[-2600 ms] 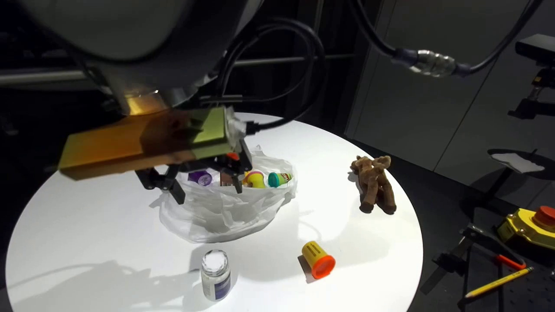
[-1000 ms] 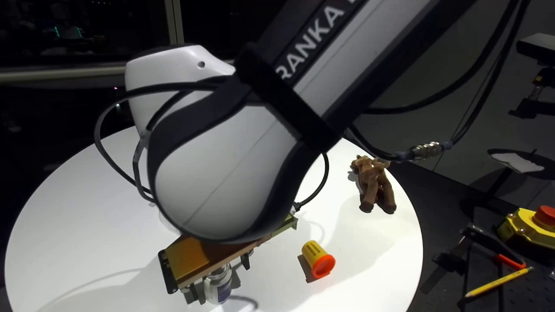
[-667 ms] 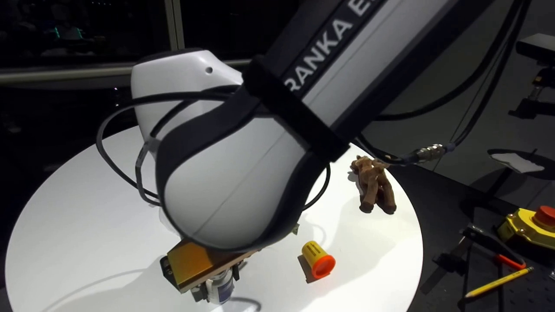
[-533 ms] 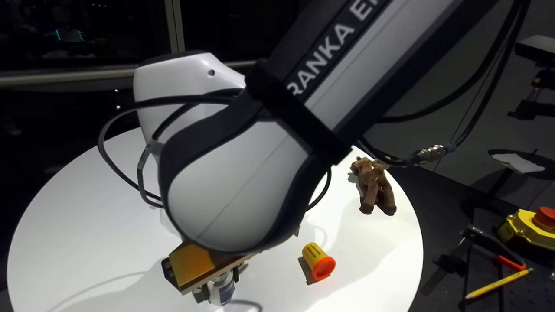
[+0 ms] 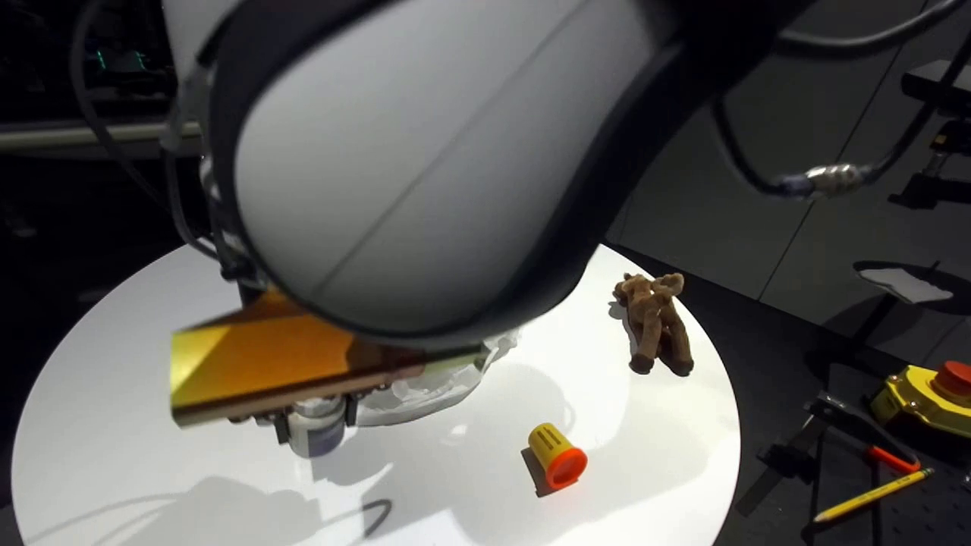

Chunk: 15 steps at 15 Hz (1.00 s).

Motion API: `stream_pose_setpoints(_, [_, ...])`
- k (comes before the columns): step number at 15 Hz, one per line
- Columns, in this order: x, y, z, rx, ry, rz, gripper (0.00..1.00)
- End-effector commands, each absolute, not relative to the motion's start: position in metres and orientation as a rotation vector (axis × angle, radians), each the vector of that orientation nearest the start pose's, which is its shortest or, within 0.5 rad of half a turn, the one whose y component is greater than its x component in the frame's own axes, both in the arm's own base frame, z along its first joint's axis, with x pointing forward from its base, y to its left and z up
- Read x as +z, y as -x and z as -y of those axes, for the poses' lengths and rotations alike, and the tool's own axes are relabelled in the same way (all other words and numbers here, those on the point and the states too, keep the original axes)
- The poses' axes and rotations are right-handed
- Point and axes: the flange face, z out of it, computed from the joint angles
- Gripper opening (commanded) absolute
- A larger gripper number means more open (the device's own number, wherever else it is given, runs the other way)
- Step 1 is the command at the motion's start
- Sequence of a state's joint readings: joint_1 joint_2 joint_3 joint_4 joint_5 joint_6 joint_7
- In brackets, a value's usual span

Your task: Pick up all the objects from the table and put them on the plastic

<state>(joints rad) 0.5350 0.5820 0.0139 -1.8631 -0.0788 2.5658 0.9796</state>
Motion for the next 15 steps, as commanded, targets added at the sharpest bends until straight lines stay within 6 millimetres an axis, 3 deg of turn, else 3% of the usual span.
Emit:
stream_pose_setpoints(1, [0.286,-0.563,-0.325,-0.398,2.937,-0.741,0.27])
stream_pose_setpoints(4, [0.321,-0.597,-0.292,-0.579,2.894,-0.89,0.27])
stream_pose_setpoints(7, [0.329,-0.634,-0.241,-0.743,2.875,-1.074,0.27])
stream_pose_setpoints(11, [0.303,-0.666,-0.173,-0.729,2.894,-1.301,0.27])
stream_pose_setpoints(15, [0.267,-0.685,-0.151,-0.588,2.943,-1.369,0.27])
